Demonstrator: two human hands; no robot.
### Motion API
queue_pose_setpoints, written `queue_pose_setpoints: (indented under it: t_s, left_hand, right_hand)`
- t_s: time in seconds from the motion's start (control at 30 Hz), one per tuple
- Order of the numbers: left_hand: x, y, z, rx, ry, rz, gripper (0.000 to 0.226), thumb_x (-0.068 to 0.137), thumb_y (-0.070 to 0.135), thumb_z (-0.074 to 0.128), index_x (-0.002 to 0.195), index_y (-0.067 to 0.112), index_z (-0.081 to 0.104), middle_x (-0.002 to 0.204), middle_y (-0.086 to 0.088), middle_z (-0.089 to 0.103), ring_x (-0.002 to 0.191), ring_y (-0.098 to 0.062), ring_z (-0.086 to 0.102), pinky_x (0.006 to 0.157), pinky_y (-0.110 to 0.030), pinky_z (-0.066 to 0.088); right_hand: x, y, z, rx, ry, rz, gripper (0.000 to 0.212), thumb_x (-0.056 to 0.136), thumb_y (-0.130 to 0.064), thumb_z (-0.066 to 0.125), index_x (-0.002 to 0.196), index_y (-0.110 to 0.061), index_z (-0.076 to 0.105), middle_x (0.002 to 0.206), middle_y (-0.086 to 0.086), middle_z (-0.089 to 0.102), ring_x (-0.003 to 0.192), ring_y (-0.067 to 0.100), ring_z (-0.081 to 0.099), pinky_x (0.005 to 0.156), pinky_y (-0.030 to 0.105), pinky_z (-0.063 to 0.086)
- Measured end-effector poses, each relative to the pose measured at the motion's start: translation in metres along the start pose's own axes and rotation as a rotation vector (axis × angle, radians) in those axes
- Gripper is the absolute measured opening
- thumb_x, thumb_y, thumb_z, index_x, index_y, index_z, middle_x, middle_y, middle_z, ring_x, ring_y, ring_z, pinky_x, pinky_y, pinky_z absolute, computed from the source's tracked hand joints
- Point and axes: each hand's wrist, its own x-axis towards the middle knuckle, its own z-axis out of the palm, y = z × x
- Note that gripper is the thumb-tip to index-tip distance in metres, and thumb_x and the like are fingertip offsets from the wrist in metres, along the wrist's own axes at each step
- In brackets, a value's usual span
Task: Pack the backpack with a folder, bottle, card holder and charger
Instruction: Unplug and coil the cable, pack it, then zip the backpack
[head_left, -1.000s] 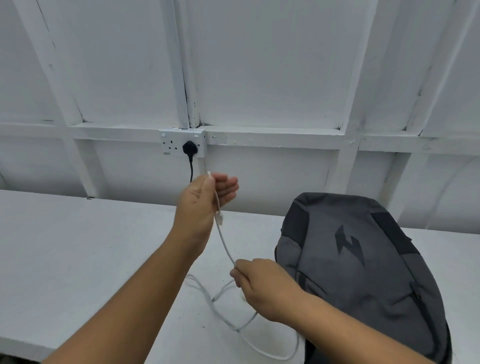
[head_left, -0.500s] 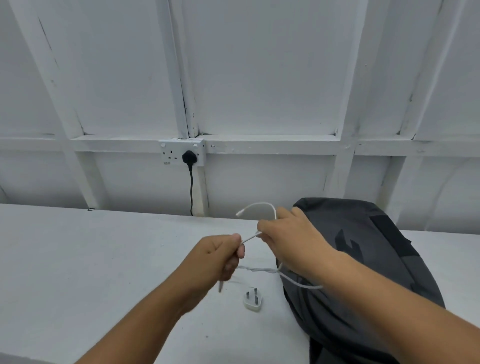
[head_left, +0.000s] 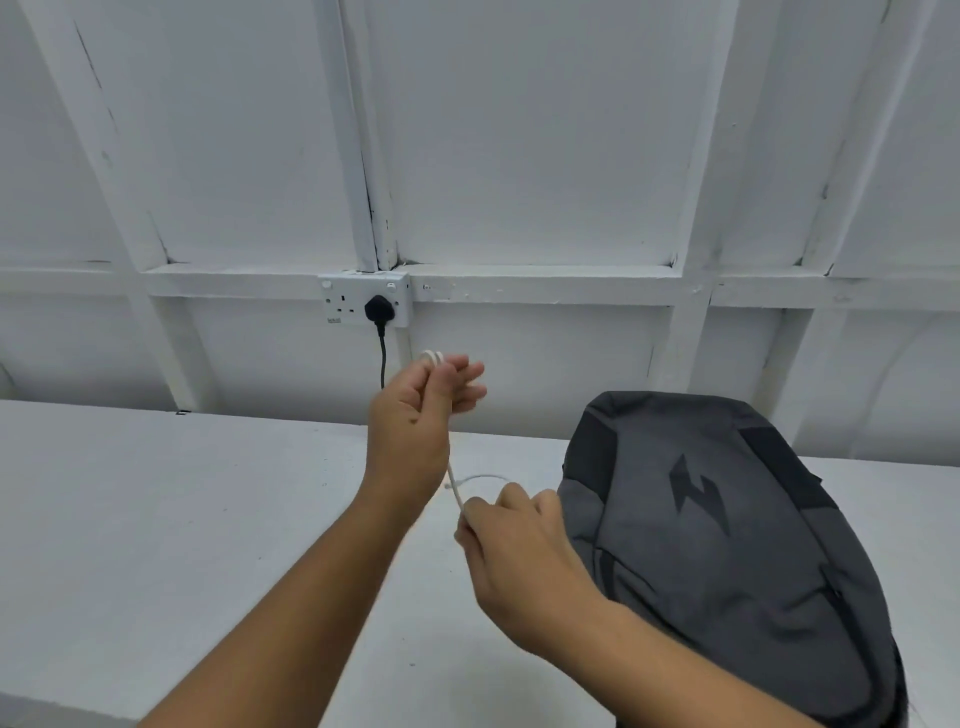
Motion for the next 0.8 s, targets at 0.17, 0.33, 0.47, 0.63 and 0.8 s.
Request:
queue_pose_setpoints:
  t_s: [0.17, 0.33, 0.47, 0.63, 0.8]
  left_hand:
    - [-0.017, -0.026, -0.031, 0.933, -0.552, 0.077, 0.027, 0.108, 0.033, 0.041, 0.1, 0.023, 0.064, 0.087, 0.009, 0.072, 0.076, -0.008, 0.067, 0.073, -0.032, 0.057]
    - [-0.04, -0.016, -0.038, 0.717, -0.616, -0.229, 0.048, 0.107, 0.044, 0.038, 0.069, 0.029, 0.062, 0.054, 0.013, 0.054, 0.052, -0.003, 0.049, 0.057, -0.02, 0.039]
    - [-0.053, 0.011, -0.035, 0.034, -0.63, -0.592, 0.043, 0.108, 0.036, 0.047, 0.07, 0.021, 0.059, 0.053, 0.007, 0.036, 0.049, -0.011, 0.028, 0.048, -0.02, 0.029]
    - [-0.044, 0.038, -0.015, -0.745, -0.233, -0.747, 0.032, 0.095, 0.033, 0.058, 0.071, 0.015, 0.067, 0.051, 0.007, 0.037, 0.042, -0.01, 0.035, 0.041, -0.021, 0.035]
    - [-0.018, 0.028, -0.001, -0.83, 0.168, -0.483, 0.027, 0.104, 0.024, 0.052, 0.105, 0.001, 0.067, 0.084, -0.009, 0.079, 0.07, -0.017, 0.075, 0.062, -0.023, 0.06]
  right_hand:
    - [0.004, 0.025, -0.017, -0.292, 0.112, -0.118, 0.021, 0.101, -0.03, 0.05, 0.081, -0.026, 0.052, 0.073, -0.008, 0.055, 0.079, 0.021, 0.036, 0.072, 0.04, 0.022]
    - [0.014, 0.05, -0.019, -0.388, 0.063, -0.169, 0.013, 0.092, -0.024, 0.066, 0.08, -0.024, 0.06, 0.071, -0.01, 0.056, 0.078, 0.022, 0.047, 0.072, 0.038, 0.028]
    - [0.017, 0.068, -0.008, -0.066, -0.069, -0.054, 0.016, 0.104, -0.033, 0.039, 0.098, -0.034, 0.054, 0.09, -0.013, 0.046, 0.086, 0.018, 0.031, 0.078, 0.034, 0.03]
    - [0.013, 0.041, 0.008, 0.402, -0.156, -0.038, 0.02, 0.104, -0.027, 0.041, 0.107, -0.046, 0.038, 0.088, -0.03, 0.057, 0.071, -0.005, 0.053, 0.067, 0.023, 0.038]
    - [-0.001, 0.016, 0.019, 0.333, -0.184, -0.049, 0.057, 0.102, -0.016, 0.035, 0.141, -0.052, 0.015, 0.123, -0.02, 0.064, 0.09, 0.014, 0.061, 0.074, 0.031, 0.046]
